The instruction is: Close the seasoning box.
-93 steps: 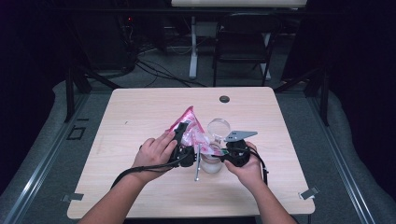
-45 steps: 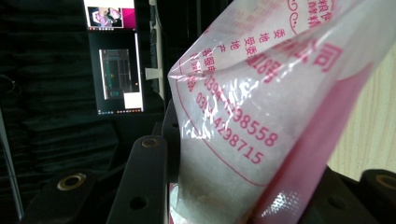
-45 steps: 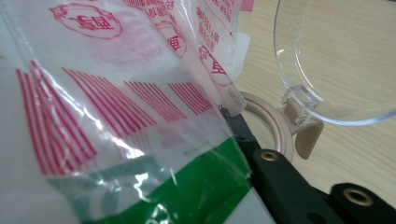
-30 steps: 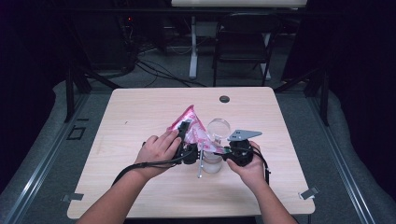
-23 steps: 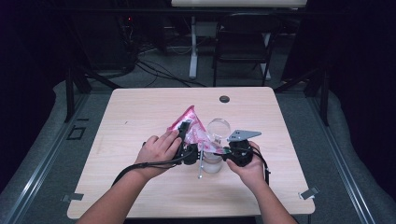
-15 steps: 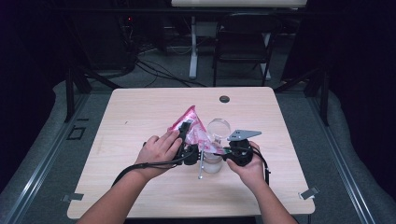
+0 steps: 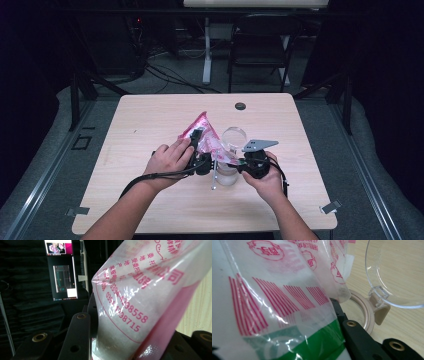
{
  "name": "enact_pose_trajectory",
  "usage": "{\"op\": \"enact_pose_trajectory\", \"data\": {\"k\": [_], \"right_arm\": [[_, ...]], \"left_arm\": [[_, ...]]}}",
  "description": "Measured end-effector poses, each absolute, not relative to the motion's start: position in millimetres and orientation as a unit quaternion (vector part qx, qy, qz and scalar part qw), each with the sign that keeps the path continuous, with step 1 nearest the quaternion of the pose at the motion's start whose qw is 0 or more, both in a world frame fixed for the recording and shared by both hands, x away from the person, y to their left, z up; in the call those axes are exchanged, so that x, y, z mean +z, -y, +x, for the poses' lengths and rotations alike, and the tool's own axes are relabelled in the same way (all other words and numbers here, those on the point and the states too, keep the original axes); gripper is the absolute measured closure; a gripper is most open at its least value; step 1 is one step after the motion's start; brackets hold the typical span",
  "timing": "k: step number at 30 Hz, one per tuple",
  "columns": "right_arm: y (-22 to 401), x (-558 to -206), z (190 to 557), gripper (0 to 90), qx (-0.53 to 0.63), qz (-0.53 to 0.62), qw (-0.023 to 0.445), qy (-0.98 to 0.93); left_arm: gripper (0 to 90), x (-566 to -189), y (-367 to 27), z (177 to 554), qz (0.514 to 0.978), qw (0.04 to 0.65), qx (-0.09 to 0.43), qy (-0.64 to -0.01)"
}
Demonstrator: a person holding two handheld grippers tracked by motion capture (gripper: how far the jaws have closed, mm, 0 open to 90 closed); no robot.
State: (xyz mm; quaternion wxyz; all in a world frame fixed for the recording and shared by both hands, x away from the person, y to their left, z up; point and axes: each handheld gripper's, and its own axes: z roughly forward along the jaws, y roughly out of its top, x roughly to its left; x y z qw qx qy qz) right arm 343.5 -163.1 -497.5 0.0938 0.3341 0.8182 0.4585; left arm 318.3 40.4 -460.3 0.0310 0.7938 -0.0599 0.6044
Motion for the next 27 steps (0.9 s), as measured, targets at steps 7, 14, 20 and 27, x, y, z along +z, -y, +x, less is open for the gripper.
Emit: {"op": "enact_pose_trajectory", "data": {"k": [7, 14, 20, 27], "right_arm": [[163.9, -497.7, 343.9, 90.0, 0.458, 0.335, 0.089, -0.819], [164.0, -497.0, 343.6, 90.0, 0.46, 0.33, 0.082, -0.82], [163.3, -497.0, 343.3, 90.0, 0.461, 0.327, 0.081, -0.821], [163.6, -496.6, 343.2, 90.0, 0.462, 0.327, 0.082, -0.82]], "left_arm": [[69.3, -459.1, -40.0, 319.6, 0.794, 0.029, 0.604, 0.064], [69.4, -458.2, -40.3, 321.2, 0.793, 0.031, 0.606, 0.06], [69.5, -458.4, -40.7, 322.2, 0.794, 0.031, 0.604, 0.059], [69.5, -457.3, -40.3, 321.8, 0.793, 0.031, 0.605, 0.059]]}}
